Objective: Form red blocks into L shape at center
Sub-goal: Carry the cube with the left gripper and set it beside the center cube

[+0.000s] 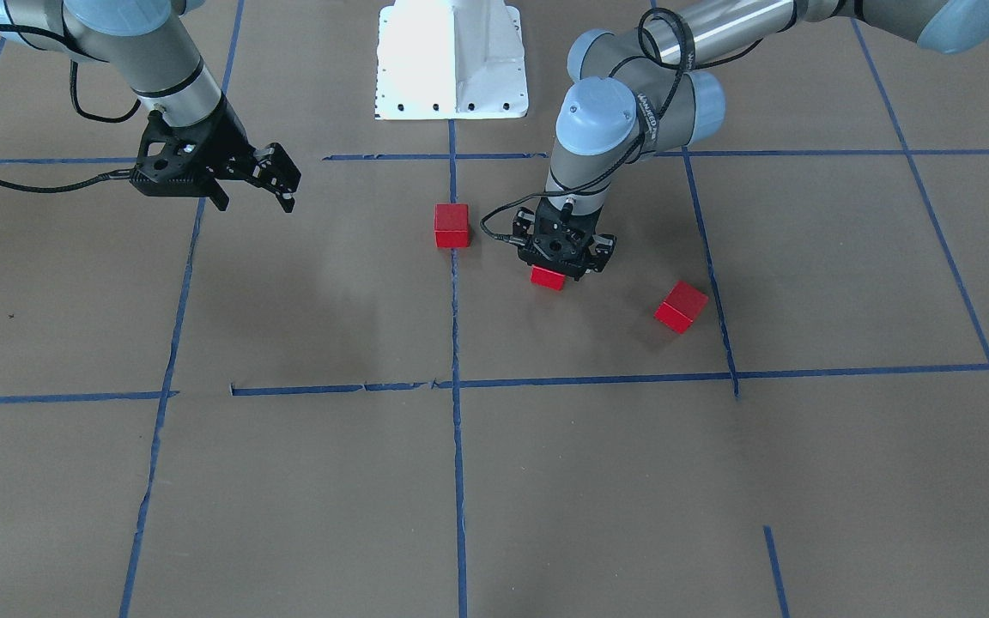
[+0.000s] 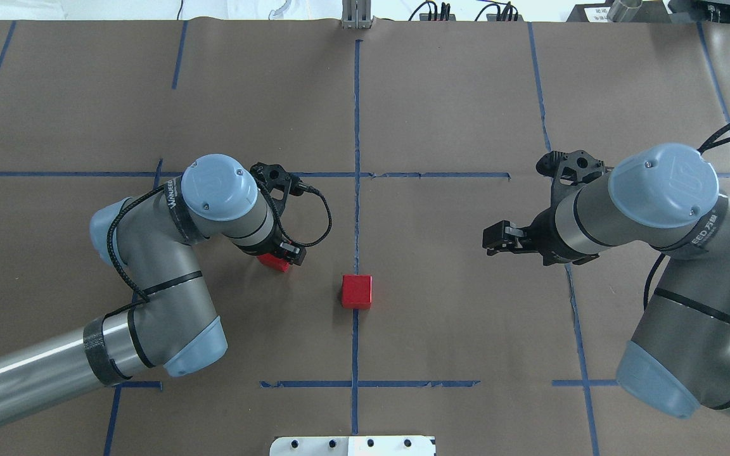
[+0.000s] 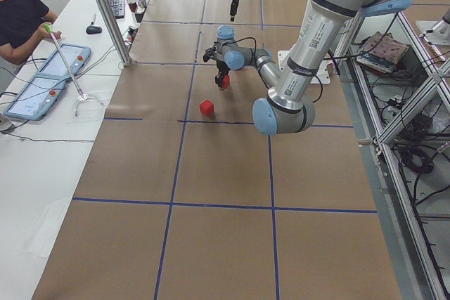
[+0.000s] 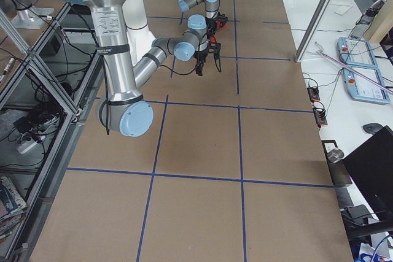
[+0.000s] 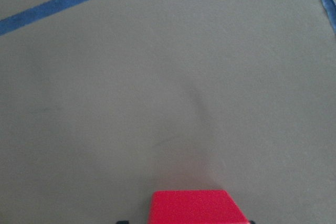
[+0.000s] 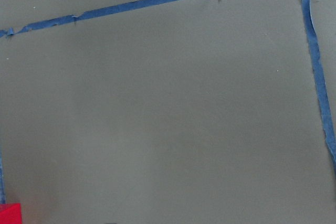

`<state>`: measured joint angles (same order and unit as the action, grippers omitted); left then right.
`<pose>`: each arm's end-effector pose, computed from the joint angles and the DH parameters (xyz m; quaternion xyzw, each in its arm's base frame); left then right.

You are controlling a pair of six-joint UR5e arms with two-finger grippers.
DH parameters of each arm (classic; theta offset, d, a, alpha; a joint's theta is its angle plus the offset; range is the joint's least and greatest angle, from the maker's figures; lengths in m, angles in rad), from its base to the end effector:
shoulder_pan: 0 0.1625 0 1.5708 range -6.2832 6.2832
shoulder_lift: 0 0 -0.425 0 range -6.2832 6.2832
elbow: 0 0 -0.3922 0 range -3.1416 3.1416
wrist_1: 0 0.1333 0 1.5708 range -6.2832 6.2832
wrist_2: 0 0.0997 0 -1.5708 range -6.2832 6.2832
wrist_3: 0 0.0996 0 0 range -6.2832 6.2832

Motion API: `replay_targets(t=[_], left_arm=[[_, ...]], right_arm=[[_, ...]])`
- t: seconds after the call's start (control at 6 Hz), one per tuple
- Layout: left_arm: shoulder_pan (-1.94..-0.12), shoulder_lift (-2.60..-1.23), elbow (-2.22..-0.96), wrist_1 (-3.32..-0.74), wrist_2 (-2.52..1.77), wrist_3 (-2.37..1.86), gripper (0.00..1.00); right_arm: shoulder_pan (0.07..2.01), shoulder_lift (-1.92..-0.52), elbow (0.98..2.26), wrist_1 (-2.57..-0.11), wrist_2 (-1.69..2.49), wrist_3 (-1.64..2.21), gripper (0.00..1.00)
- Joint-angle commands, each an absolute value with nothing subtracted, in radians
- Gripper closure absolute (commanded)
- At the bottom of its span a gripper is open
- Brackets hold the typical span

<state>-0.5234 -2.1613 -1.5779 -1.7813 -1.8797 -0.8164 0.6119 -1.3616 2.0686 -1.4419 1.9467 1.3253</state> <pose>0.5534 -0.4383 0.2883 0.1181 0.3962 0.1648 0.8955 -0.3718 -0.3791 0.3116 0.0104 -0.4336 0.0890 0.8966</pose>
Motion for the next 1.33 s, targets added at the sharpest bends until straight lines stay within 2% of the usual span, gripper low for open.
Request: replay_targets(t=[0.0,0.67,1.17], left_arm=[[-0.525,-2.170,-1.575,-1.790,-1.881,-0.833,1.00],[-0.484,-2.347,-1.549,-1.576,-1.819,-1.177,1.00],[-0.456,-2.400,-1.487,-1.591,-1.778,-1.186,1.00]], right_arm=[[0.612,-1.364,2.072,-1.442,1.947,1.325,0.00],[0.612,-1.384,2.098,-1.442,1.930,1.327,0.00],[0.612,-1.399,2.108,-1.442,1.930,1.325,0.00]])
